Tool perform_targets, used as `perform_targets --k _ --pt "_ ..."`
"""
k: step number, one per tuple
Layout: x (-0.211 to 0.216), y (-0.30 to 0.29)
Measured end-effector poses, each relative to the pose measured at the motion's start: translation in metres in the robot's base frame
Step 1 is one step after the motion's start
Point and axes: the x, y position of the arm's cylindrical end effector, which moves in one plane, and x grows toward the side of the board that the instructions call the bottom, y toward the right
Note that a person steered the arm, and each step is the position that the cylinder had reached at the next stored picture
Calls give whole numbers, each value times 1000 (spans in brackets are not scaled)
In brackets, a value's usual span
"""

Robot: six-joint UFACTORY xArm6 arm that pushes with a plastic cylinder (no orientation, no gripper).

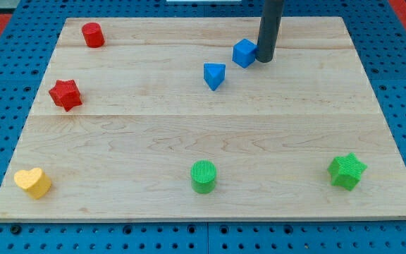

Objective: Move the arm to the top right of the yellow hexagon

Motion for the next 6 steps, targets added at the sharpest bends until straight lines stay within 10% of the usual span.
perform_targets --k 6 --pt "9 189"
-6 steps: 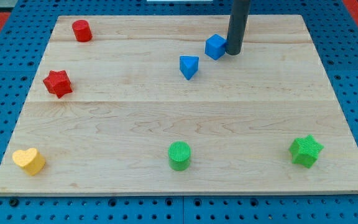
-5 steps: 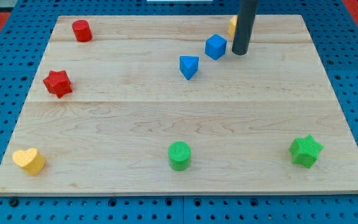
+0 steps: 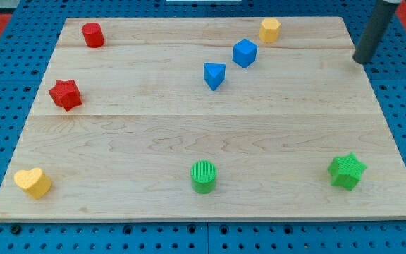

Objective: Move the arm to the top right of the yellow hexagon

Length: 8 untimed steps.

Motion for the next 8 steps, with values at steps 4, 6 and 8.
perform_targets --k 4,6,8 --pt "-97 -24" --pt "-126 -88" --pt "-126 -138"
